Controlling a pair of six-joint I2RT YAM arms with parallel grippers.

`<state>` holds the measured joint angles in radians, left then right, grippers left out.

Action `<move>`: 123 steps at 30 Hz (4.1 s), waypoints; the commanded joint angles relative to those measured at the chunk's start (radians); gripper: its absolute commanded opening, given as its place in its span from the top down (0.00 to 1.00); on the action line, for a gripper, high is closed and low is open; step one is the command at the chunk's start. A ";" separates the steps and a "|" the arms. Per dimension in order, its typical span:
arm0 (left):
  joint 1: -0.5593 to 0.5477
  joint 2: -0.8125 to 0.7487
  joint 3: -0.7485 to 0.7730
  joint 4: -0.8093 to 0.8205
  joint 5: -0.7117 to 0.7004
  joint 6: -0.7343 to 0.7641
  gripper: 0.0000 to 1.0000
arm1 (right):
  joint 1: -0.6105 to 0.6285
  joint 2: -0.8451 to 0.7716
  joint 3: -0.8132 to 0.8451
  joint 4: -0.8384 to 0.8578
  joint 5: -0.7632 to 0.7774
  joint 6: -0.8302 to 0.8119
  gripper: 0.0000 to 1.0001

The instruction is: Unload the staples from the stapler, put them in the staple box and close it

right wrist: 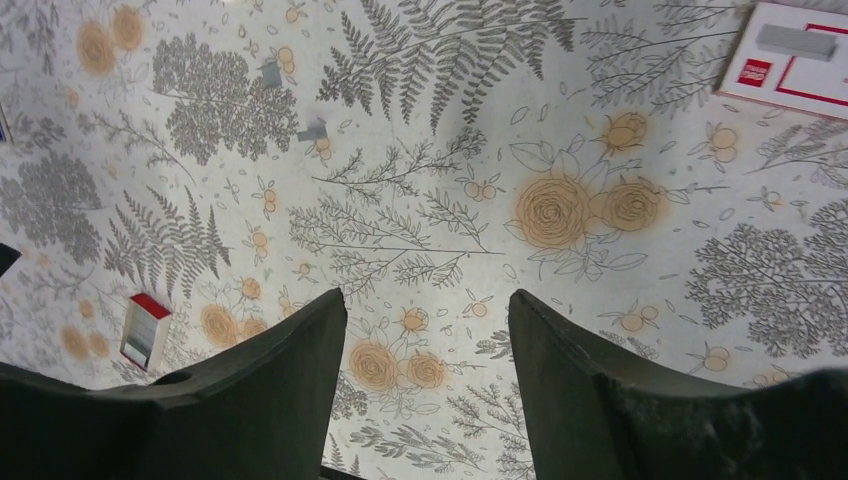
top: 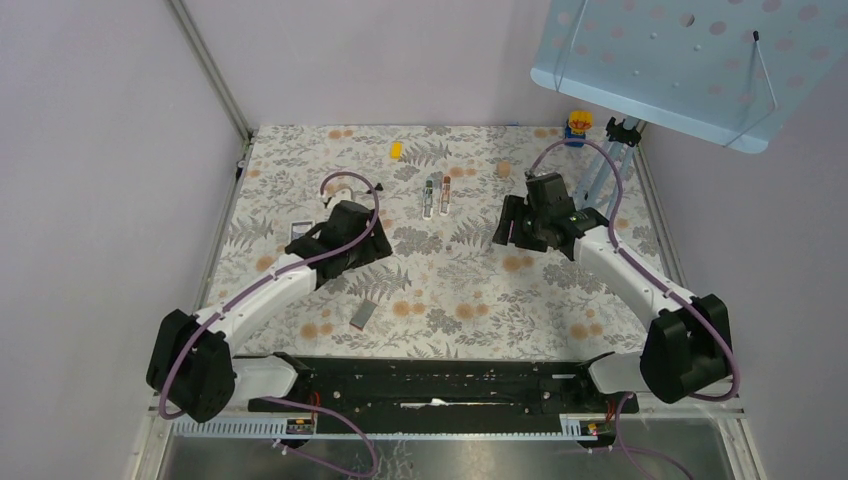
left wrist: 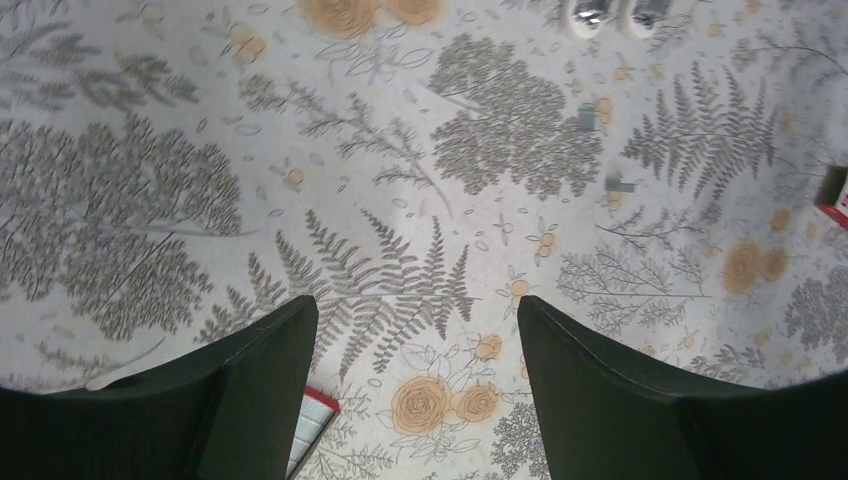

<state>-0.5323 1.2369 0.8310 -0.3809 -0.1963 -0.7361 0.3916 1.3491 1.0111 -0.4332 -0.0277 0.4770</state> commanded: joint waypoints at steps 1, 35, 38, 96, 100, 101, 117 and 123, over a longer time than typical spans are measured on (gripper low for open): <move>0.005 -0.007 0.059 -0.184 -0.074 -0.171 0.21 | -0.004 0.033 -0.011 0.024 -0.139 -0.072 0.33; -0.214 0.022 -0.018 -0.586 -0.133 -0.894 0.01 | 0.194 0.216 0.043 0.073 -0.209 -0.051 0.34; -0.214 0.029 -0.029 -0.546 -0.118 -0.924 0.01 | 0.195 0.213 0.037 0.070 -0.212 -0.055 0.33; -0.138 0.229 -0.081 -0.459 -0.089 -0.942 0.19 | 0.193 0.208 0.015 0.031 -0.169 -0.083 0.32; -0.137 0.241 -0.073 -0.450 -0.090 -0.930 0.22 | 0.193 0.204 0.016 0.027 -0.166 -0.085 0.32; -0.138 0.245 -0.069 -0.448 -0.092 -0.926 0.22 | 0.194 0.202 0.017 0.026 -0.162 -0.084 0.32; -0.149 0.414 0.118 -0.381 -0.140 -0.629 0.23 | 0.140 0.003 -0.017 0.036 -0.089 -0.038 0.32; -0.186 0.552 0.268 -0.381 -0.183 -0.480 0.22 | 0.083 -0.087 -0.046 0.030 -0.040 -0.037 0.32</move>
<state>-0.6914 1.7012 1.0180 -0.7982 -0.3248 -1.3483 0.5091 1.3323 0.9813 -0.3954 -0.1226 0.4335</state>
